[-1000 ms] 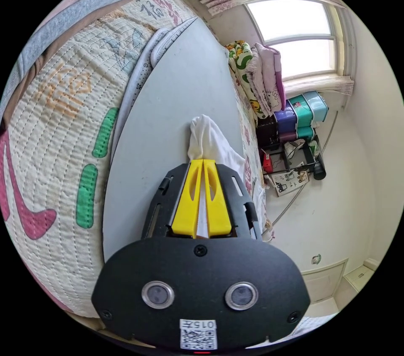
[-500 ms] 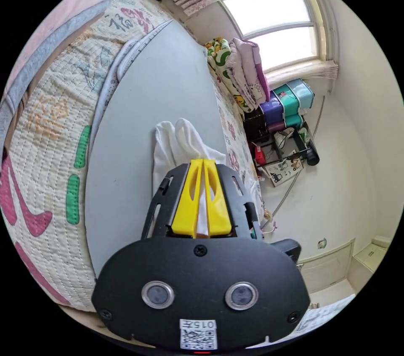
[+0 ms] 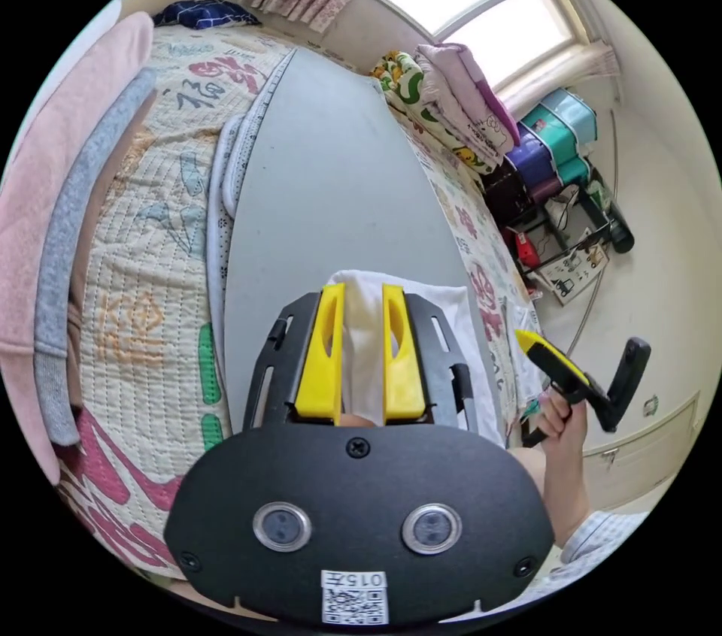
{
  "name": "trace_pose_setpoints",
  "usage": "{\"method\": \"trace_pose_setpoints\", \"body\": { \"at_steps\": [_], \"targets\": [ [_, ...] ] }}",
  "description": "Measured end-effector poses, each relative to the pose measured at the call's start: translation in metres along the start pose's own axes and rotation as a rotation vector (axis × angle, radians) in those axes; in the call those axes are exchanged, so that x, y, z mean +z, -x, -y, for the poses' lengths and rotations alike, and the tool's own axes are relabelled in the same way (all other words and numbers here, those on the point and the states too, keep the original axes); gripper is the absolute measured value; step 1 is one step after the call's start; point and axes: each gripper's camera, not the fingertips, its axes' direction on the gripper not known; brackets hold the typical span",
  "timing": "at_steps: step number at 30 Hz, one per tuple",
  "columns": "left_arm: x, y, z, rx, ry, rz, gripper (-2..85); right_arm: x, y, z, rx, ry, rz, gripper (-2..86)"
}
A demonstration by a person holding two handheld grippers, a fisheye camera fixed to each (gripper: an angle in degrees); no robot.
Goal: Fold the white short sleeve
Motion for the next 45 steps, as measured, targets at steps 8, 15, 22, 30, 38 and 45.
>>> {"method": "trace_pose_setpoints", "body": {
  "at_steps": [8, 15, 22, 30, 38, 45],
  "targets": [
    [0.013, -0.02, 0.014, 0.057, 0.043, 0.058, 11.6, 0.073, -0.01, 0.125, 0.191, 0.133, 0.194, 10.3],
    [0.019, -0.03, 0.019, 0.072, 0.114, -0.009, 9.7, 0.113, 0.066, 0.202, 0.213, 0.171, 0.155, 7.2],
    [0.002, -0.05, 0.007, 0.118, 0.064, -0.051, 3.7, 0.135, 0.159, 0.271, 0.194, 0.173, 0.205, 2.7],
    [-0.103, -0.144, -0.019, 0.361, -0.146, -0.184, 2.2, 0.028, 0.271, 0.297, 0.107, -0.158, 0.311, 0.4],
    [-0.159, -0.303, -0.053, 0.63, -0.225, -0.45, 1.8, -0.117, 0.346, 0.272, 0.079, -0.478, 0.239, -0.3],
    [-0.109, -0.407, -0.077, 0.692, -0.157, -0.602, 1.9, -0.162, 0.381, 0.255, 0.135, -0.651, 0.027, -0.4]
  ]
}}
